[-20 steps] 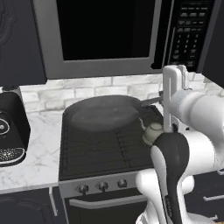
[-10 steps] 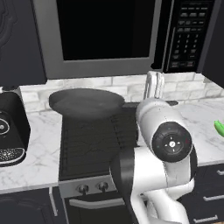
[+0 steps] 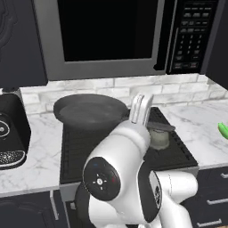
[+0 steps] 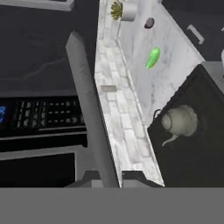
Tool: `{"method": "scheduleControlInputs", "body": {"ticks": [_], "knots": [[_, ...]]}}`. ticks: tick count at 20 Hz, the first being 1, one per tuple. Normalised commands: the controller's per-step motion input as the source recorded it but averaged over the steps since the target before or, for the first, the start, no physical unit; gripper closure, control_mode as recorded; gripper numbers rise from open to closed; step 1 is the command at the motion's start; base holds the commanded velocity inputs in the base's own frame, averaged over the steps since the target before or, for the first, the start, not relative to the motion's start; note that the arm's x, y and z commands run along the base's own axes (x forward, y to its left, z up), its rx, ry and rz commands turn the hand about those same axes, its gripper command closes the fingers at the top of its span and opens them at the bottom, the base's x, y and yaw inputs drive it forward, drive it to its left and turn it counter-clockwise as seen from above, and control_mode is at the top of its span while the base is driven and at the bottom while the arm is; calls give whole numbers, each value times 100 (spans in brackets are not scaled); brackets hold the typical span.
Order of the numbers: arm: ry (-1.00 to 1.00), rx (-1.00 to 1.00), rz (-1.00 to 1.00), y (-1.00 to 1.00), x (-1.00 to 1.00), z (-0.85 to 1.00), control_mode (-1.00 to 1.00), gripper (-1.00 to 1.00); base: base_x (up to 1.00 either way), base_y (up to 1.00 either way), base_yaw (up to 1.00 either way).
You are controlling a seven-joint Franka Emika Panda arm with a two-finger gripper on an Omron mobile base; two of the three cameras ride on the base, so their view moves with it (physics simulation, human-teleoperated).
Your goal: Pick the pan from the cabinet and place it on the stove. Then turn on the stove burner for the pan.
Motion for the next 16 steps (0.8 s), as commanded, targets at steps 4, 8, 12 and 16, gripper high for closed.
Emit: {"method": "scheduleControlInputs", "body": {"ticks": [4, 8, 12, 16], "knots": [[-11, 2, -33, 12, -15, -62, -100, 100, 0, 0, 0], [-17, 10, -31, 9, -2, -65, -100, 100, 0, 0, 0], [-18, 17, -32, 7, 0, -67, -100, 100, 0, 0, 0], [-19, 13, -31, 13, 3, -67, -100, 100, 0, 0, 0]]}}
